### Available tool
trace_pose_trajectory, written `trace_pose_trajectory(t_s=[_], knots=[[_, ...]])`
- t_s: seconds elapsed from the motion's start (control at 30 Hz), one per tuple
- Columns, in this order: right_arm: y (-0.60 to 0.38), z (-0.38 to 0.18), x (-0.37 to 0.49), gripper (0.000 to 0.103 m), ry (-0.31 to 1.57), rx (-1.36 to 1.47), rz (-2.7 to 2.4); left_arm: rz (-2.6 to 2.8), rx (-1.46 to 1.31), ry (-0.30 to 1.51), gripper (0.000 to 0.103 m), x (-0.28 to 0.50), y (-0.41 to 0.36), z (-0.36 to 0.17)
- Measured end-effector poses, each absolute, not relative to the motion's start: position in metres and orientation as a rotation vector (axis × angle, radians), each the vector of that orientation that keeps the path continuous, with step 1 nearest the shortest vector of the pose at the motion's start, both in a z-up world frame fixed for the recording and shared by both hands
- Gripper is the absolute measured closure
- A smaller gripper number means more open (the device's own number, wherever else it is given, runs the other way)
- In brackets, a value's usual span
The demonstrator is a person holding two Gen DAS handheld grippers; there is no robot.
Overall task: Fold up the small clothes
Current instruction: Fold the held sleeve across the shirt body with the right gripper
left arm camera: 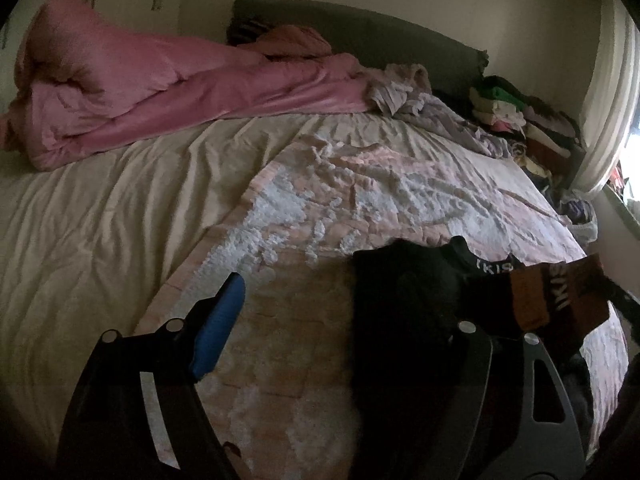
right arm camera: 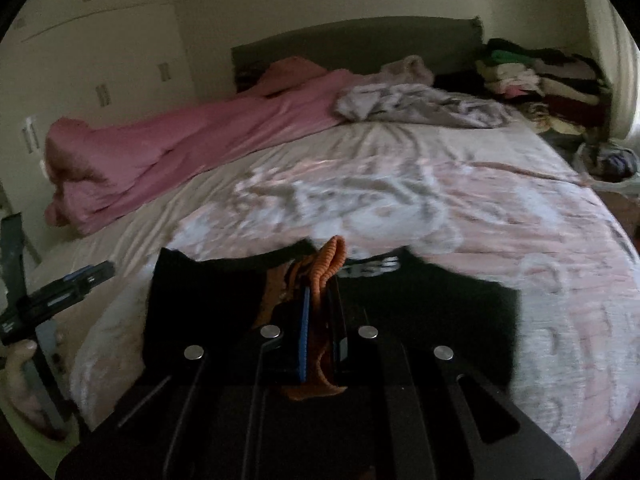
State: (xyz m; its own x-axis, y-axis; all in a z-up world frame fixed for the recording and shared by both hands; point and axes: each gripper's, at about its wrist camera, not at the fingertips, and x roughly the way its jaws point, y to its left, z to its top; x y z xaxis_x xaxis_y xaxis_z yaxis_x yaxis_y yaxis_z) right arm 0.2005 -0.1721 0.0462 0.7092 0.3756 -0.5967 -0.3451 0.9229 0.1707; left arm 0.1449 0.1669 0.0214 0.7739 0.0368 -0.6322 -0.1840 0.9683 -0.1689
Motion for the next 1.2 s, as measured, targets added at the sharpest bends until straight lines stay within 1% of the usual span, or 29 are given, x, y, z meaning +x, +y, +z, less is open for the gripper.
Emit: trace_pose_trajectory(t_s=[0.27,0.67,0.87,1.0,1.03,1.07,1.13,1.2], knots=[[-0.216,0.031,0.203,0.096,0.682,0.061,0.318,0.073,-0.165,0.713,0.032,0.155,0.135,0.007],[-0.238,0.013,0.204,0.096,0.701,0.083,0.285,-0.071,-0.031,0.758,0.032,0.176,0.056,-0.020],[-0.244,0.011,0.207,0.096,0.705,0.087,0.273,-0.072,-0.006,0.794,0.032,0.188,0.043,-0.028],[-0.246,0.007,0.208,0.096,0.709,0.086,0.268,-0.080,0.012,0.848,0.032,0.197,0.035,-0.045],[-0.246,0.007,0.208,0.095,0.710,0.078,0.263,-0.084,0.016,0.857,0.032,0.198,0.033,-0.048],[-0.246,0.006,0.208,0.092,0.711,0.068,0.257,-0.085,0.023,0.865,0.032,0.198,0.032,-0.051],[-0.247,0.005,0.205,0.091,0.702,0.037,0.220,-0.082,0.036,0.870,0.032,0.197,0.030,-0.055],[-0.250,0.004,0.201,0.087,0.702,0.035,0.208,-0.087,0.031,0.869,0.032,0.196,0.031,-0.055]])
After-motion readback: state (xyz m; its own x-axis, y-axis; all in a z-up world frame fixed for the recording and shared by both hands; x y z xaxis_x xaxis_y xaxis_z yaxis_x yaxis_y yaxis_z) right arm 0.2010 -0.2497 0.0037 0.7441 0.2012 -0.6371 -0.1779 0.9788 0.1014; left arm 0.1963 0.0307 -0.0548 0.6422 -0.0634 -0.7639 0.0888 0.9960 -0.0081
